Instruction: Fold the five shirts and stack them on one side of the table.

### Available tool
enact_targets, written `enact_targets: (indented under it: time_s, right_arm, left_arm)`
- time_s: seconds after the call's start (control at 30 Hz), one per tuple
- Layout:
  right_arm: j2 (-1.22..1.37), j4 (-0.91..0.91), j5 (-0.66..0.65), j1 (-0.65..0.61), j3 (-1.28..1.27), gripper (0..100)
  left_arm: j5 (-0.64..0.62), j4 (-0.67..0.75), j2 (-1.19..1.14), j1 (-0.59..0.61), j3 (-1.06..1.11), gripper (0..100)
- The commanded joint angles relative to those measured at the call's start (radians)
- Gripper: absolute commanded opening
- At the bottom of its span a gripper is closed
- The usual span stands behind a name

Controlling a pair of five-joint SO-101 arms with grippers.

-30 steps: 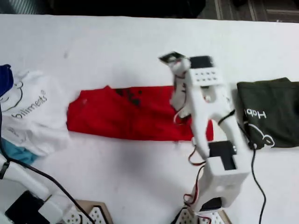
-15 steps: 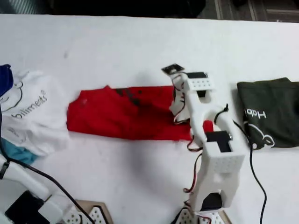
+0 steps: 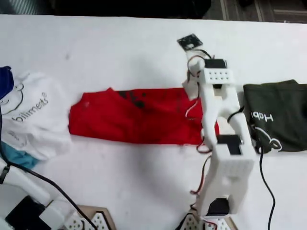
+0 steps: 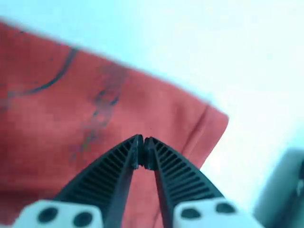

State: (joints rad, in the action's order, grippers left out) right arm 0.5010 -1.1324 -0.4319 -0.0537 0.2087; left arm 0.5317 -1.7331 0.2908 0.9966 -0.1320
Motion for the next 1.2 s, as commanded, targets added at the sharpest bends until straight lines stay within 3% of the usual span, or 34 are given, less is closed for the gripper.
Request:
enact_targets:
  time_s: [0.0, 0.17, 0.4, 0.6, 0.73, 0.9, 0.97, 1.17]
  right_arm:
    - [0.11, 0.142, 0.0, 0.033, 0.038, 2.0]
    - [0.154, 0.156, 0.0, 0.036, 0.094, 2.0]
    - [-0.041, -0.282, 0.008, 0.012, 0.27, 2.0]
    - [-0.085, -0.535, 0.003, 0.008, 0.281, 3.3]
    - [-0.113, -0.591, 0.034, 0.018, 0.229, 21.3]
    - [-0.11, -0.585, 0.252, 0.01, 0.169, 50.2]
    - [-0.07, -0.585, 0.276, -0.007, 0.17, 53.9]
    - [0.082, -0.496, 0.285, -0.058, 0.173, 49.2]
  left_arm:
    - [0.003, -0.003, 0.035, -0.007, -0.012, 15]
    - [0.003, -0.003, 0.035, -0.002, -0.012, 15]
    - [0.003, -0.003, 0.035, -0.005, -0.012, 15]
    - [0.003, -0.003, 0.035, -0.007, -0.012, 15]
    - [0.074, -0.003, 0.035, -0.007, -0.012, 15]
    - [0.13, -0.003, 0.035, -0.002, -0.012, 15]
    - [0.13, -0.003, 0.035, -0.004, -0.012, 15]
    - [0.137, 0.003, 0.033, -0.013, -0.012, 15]
